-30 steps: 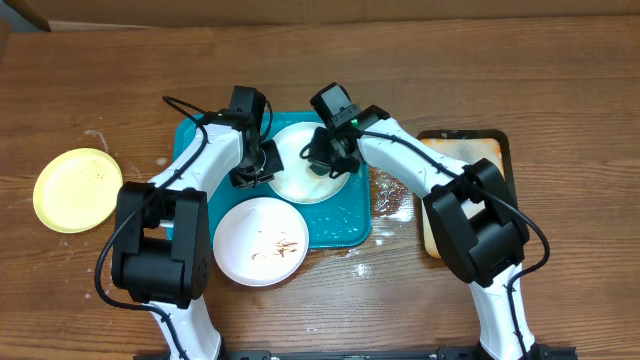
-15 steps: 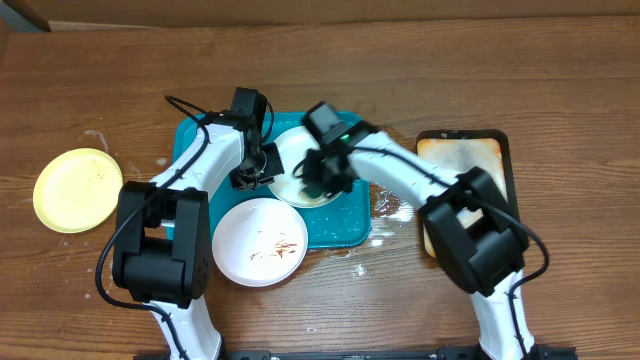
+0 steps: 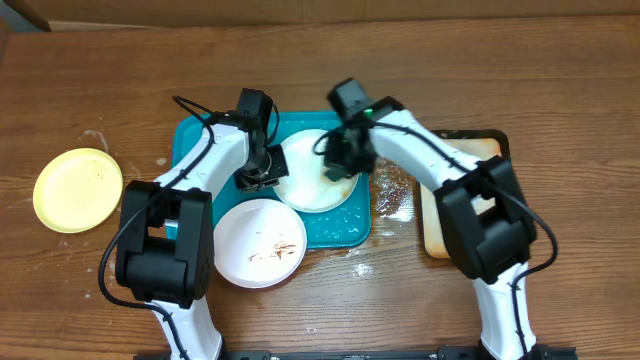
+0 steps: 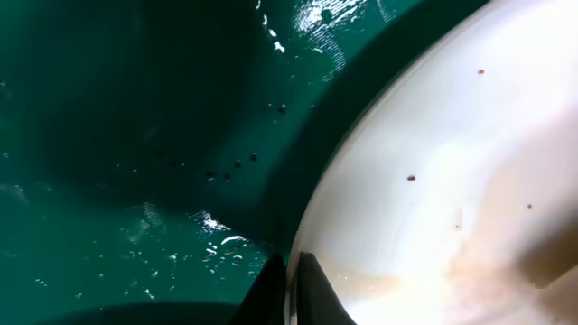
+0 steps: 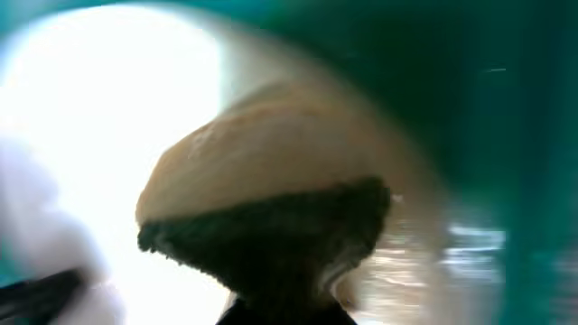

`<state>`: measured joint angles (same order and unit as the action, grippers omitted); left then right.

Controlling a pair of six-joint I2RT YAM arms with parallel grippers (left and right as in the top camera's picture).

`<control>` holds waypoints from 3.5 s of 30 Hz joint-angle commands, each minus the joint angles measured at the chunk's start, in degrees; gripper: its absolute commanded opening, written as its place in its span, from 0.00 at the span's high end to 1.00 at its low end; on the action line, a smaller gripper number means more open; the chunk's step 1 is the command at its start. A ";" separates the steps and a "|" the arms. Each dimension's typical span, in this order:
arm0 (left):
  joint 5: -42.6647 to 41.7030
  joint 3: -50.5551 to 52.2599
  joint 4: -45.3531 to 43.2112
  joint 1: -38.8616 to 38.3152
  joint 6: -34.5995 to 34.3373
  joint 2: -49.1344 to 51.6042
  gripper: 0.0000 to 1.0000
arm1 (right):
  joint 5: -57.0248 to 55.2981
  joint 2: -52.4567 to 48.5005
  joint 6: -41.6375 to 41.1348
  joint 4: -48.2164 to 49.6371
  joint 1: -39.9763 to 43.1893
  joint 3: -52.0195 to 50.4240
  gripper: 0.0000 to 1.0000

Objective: Clean dirty plates on tray and stack at the side
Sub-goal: 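Scrub the white plate with the sponge while the left gripper holds it, then move the sponge back to the pan with the right gripper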

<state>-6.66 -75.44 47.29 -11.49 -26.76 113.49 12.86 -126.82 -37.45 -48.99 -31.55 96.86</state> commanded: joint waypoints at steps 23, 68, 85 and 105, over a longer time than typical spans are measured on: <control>4.31 1.99 2.45 0.42 2.60 3.23 0.96 | 5.27 -9.51 -5.90 6.23 -4.66 3.48 0.96; 7.28 2.01 4.48 1.99 2.34 3.23 0.96 | -24.37 -9.49 3.02 -31.61 0.72 20.39 0.96; 5.11 0.37 3.65 1.99 2.36 2.64 0.96 | -24.76 -9.46 4.66 -48.09 5.53 43.01 0.96; 21.59 -33.40 27.19 1.73 6.40 2.58 0.96 | -24.30 -9.46 6.03 -48.00 12.00 43.04 0.96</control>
<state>6.55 -105.01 71.53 -10.02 -22.68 115.79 -10.90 -136.46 -31.86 -97.06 -20.71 138.85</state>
